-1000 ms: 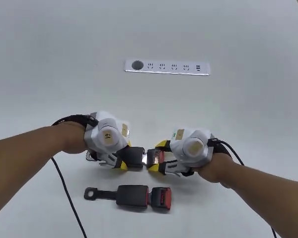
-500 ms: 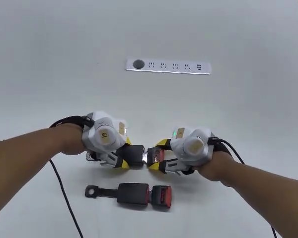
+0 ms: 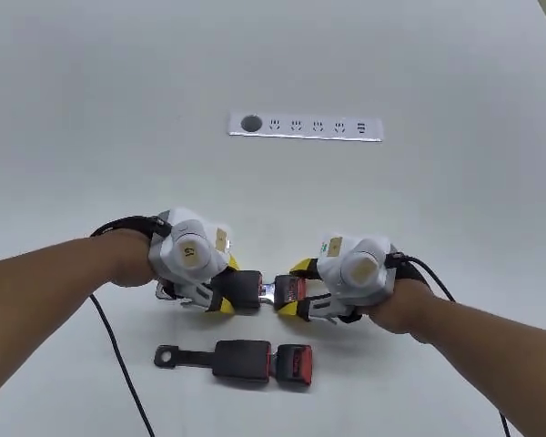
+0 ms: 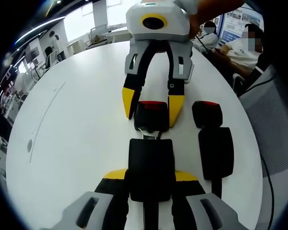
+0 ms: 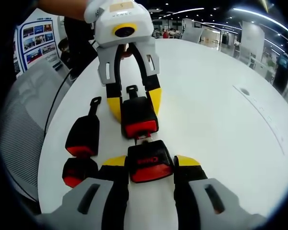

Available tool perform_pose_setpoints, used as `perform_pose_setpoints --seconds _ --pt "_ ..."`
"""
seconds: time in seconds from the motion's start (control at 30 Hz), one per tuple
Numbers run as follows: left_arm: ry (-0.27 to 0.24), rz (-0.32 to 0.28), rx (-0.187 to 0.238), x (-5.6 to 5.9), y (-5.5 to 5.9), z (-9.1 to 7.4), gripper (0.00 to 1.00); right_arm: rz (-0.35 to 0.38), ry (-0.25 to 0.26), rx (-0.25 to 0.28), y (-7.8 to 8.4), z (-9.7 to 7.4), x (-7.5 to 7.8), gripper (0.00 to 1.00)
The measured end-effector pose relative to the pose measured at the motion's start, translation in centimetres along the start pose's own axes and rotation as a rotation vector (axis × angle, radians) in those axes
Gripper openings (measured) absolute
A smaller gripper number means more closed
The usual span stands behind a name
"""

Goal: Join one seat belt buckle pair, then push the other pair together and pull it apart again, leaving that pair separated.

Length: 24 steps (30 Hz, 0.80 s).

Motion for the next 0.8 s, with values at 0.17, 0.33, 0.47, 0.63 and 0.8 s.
perform_pose_setpoints --seconds 0.17,0.33,0.47,0.63,0.8 --pt "-0.004 -0.006 0.003 0.0 0.1 0.0 0.34 0.003 -0.001 0.007 0.2 0.0 0.2 0.34" --pt "-0.005 -0.007 -0.003 0.0 0.0 0.0 0.34 0.005 -0.001 0.007 0.6 -0.4 0.3 0.34" --pt "-0.004 -0.005 -0.002 0.0 0.0 0.0 0.34 0.011 0.004 0.007 1.0 -0.8 0.4 0.34" --pt "-0.005 -0.007 -0.003 -0.1 0.1 0.1 0.34 0.018 0.011 0.008 1.6 -1.7 0.5 0.34" --pt "-0.004 -0.007 0.001 -0.1 0.2 0.1 0.34 0.021 0.017 0.004 2.0 -2.5 0.5 0.34"
Point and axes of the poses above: the centre of the closed fingertips' face, and the gripper's own axes: z roughly forward along the fingers, x roughly to its right, y roughly out of its underside, the point moved 1 cm from there along -z, roughly backward along the fingers, and after that the axes turned 6 degrees about x, right-handed, at the moved point
